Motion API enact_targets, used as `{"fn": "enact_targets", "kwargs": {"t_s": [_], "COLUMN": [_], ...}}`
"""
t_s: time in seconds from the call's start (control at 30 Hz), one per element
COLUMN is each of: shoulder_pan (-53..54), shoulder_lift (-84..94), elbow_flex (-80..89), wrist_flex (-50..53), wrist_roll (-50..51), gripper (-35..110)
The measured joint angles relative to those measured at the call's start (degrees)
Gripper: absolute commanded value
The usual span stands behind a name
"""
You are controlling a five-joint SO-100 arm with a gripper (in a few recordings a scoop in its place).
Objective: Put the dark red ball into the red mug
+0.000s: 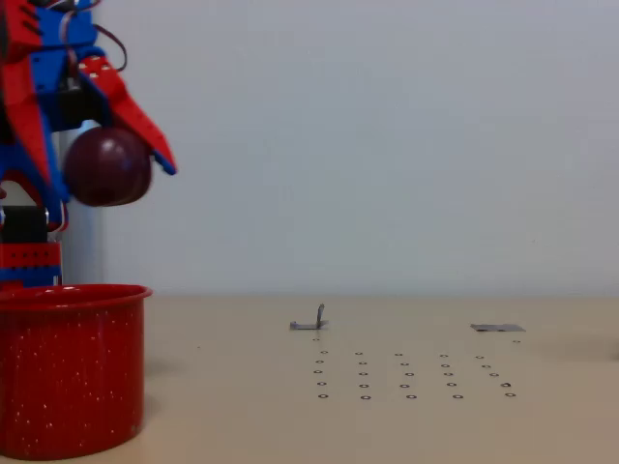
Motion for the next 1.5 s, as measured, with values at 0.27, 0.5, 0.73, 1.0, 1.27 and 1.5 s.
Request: {"fn": "enact_targets", "kwargs": {"t_s": [0.27,0.5,0.73,1.0,1.27,1.5], "shoulder_pan": [8.3,11.4,11.1,5.8,-0.2,-6.2], "shoulder_lift": [0.0,-3.4,-6.3,-7.6,-6.4,-2.5], "elbow_flex": [8.9,18.3,25.4,30.7,27.7,13.2], "wrist_flex": [-13.1,-25.9,-35.9,-51.8,-49.0,-24.4], "wrist_roll": [-4.9,-8.3,-4.0,9.5,19.6,23.2], "gripper": [15,22,41,43,18,-2]}}
